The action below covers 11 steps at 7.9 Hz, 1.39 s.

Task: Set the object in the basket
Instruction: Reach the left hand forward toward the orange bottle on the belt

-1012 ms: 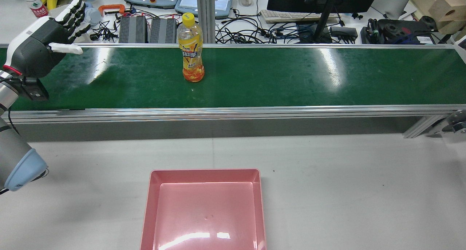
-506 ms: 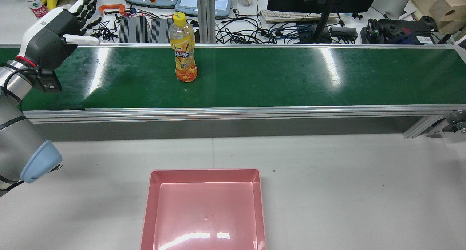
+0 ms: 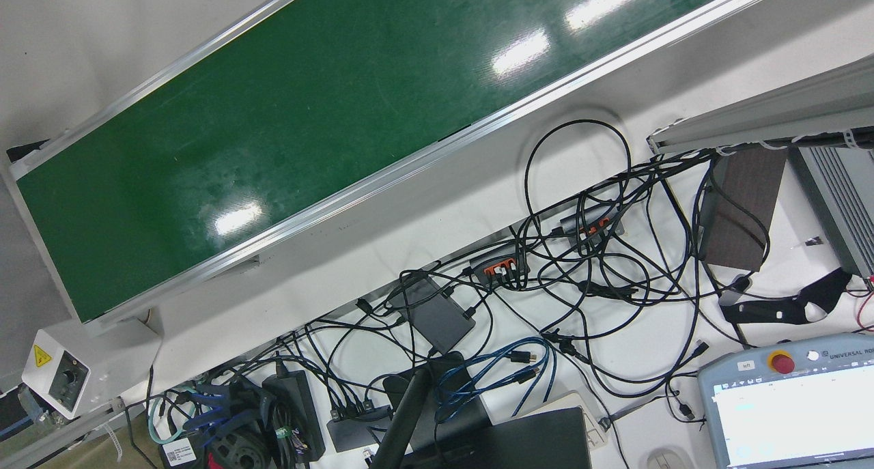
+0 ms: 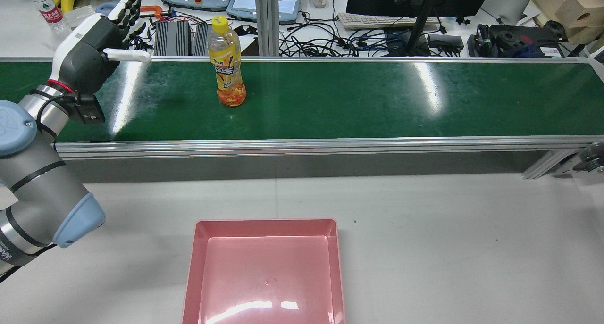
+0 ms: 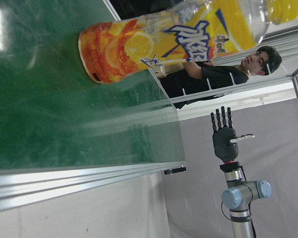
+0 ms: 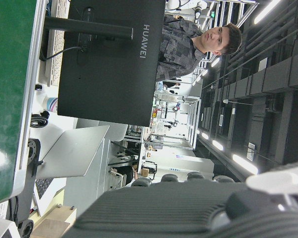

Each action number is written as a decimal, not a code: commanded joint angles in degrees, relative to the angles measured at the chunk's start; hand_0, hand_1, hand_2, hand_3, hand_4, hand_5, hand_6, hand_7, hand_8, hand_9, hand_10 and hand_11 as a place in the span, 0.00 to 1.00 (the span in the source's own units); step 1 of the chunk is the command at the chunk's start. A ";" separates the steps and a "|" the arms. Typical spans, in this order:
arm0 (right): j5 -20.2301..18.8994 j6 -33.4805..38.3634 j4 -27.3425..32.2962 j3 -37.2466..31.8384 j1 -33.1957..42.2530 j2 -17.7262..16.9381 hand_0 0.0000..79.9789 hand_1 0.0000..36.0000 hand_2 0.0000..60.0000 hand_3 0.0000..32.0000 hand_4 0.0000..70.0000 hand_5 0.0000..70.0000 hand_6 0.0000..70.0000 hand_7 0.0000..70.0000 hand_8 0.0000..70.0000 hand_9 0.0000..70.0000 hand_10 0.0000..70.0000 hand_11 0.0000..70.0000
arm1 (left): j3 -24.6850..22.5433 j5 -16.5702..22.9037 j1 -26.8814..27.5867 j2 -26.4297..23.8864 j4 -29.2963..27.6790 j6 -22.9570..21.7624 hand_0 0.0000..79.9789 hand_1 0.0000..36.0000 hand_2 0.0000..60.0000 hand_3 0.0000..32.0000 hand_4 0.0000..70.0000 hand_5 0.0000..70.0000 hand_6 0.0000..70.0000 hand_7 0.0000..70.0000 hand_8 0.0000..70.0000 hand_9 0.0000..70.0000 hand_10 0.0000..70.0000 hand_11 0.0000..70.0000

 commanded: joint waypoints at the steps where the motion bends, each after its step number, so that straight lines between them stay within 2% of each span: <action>1: 0.00 0.00 0.00 0.00 0.00 0.00 0.00 0.00 0.00 0.00 0.00 0.00 0.00 0.00 0.00 0.00 0.00 0.00 | 0.30 -2.57 2.30 -0.09 0.55 0.22 0.57 0.15 0.00 0.00 0.00 0.00 0.00 0.00 0.00 0.00 0.06 0.10; 4: 0.00 0.00 0.00 0.00 0.00 0.00 0.00 0.00 0.00 0.00 0.00 0.00 0.00 0.00 0.00 0.00 0.00 0.00 | 2.14 -2.40 4.49 -3.24 0.99 0.14 0.56 0.15 0.00 0.00 0.00 0.00 0.00 0.00 0.00 0.00 0.05 0.08; 7: 0.00 0.00 0.00 0.00 0.00 0.00 0.00 0.00 0.00 0.00 0.00 0.00 0.00 0.00 0.00 0.00 0.00 0.00 | 2.50 -2.13 4.58 -6.15 0.91 -0.04 0.56 0.16 0.00 0.00 0.00 0.01 0.00 0.00 0.00 0.01 0.05 0.09; 8: 0.00 0.00 0.00 0.00 0.00 0.00 0.00 0.00 0.00 0.00 0.00 0.00 0.00 0.00 0.00 0.00 0.00 0.00 | 3.89 -2.05 4.67 -7.20 0.47 0.05 0.56 0.16 0.00 0.00 0.00 0.01 0.00 0.00 0.00 0.01 0.04 0.08; 11: 0.00 0.00 0.00 0.00 0.00 0.00 0.00 0.00 0.00 0.00 0.00 0.00 0.00 0.00 0.00 0.00 0.00 0.00 | 5.31 -1.96 4.67 -7.74 -1.29 -0.22 0.57 0.21 0.00 0.00 0.00 0.05 0.00 0.00 0.00 0.03 0.05 0.09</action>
